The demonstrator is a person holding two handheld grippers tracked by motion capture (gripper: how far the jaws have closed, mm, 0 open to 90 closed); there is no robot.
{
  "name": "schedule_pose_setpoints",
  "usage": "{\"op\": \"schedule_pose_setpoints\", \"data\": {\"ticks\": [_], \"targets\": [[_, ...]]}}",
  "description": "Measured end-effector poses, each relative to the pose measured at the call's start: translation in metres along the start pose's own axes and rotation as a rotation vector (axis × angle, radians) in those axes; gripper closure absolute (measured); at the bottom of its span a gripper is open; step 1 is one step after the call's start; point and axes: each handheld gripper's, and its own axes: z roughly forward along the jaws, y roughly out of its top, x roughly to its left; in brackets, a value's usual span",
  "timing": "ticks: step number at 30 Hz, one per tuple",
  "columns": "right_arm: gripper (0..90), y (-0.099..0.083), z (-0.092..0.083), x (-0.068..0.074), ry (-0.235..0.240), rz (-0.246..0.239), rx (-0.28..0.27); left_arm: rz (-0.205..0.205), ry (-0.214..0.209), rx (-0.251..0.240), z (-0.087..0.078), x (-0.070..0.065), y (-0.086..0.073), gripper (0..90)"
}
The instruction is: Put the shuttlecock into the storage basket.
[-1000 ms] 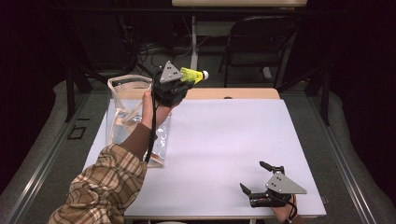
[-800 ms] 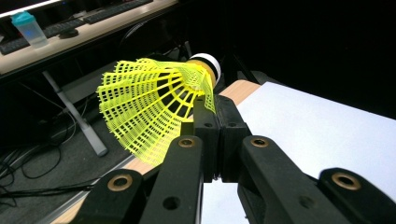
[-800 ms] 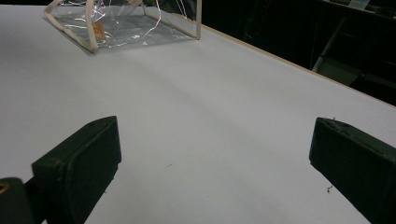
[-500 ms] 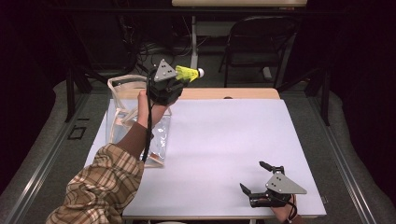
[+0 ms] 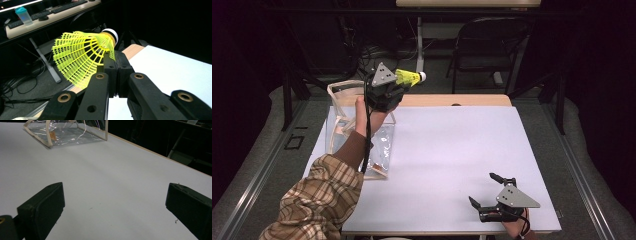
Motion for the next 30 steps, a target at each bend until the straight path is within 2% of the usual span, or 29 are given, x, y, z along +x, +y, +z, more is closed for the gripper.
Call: {"op": "schedule_pose_setpoints", "data": {"ticks": [30], "targets": [[1.7,0.000,0.000,0.000,0.000,-0.002,0.002,-0.024,0.075,-0.028,-0.026,0.025,-0.003,89.4]]}}
